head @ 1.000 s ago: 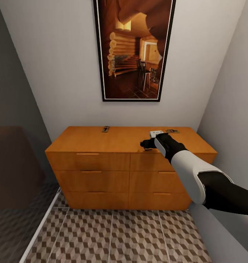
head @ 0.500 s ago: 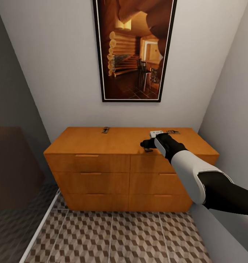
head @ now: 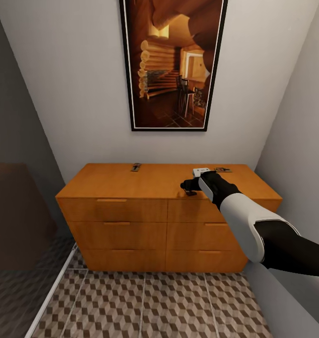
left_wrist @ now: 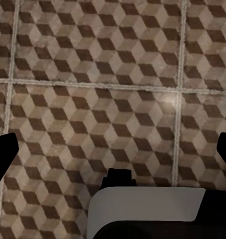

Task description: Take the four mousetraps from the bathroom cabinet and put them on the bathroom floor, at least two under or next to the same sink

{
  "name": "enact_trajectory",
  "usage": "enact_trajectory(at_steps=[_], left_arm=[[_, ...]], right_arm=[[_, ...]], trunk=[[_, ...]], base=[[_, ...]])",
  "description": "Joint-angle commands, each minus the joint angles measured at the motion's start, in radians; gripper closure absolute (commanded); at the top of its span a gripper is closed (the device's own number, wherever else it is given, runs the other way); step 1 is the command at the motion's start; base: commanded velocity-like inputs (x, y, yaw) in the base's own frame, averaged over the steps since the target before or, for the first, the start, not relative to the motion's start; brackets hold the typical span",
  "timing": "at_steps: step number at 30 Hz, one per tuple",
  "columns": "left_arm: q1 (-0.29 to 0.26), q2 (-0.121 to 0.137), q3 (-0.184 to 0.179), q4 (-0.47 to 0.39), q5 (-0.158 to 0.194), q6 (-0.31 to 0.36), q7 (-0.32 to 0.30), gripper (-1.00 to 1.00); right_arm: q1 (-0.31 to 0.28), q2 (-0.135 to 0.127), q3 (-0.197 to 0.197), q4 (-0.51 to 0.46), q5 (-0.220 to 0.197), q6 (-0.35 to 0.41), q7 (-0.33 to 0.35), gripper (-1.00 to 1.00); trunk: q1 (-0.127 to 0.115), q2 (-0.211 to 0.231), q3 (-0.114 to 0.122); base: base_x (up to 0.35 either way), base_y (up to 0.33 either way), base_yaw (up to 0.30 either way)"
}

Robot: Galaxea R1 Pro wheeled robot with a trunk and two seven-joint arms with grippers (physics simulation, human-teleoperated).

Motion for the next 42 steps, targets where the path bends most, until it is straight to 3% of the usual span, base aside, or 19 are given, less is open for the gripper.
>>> enact_trajectory(at_steps=[1, 42], left_arm=[[0.0, 0.0, 0.0, 0.0, 0.001, -0.003, 0.002, -1.0], [0.0, -0.001, 0.0, 0.001, 0.001, -0.003, 0.002, -1.0]], right_arm=[[0.0, -0.001, 0.003, -0.002, 0.004, 0.006, 0.003, -1.0], [0.0, -0.001, 0.003, 0.0, 0.004, 0.006, 0.003, -1.0]], trunk=[[0.0, 0.0, -0.001], [0.0, 0.0, -0.031]], base=[[0.0, 0.0, 0.0], [0.0, 0.0, 0.0]])
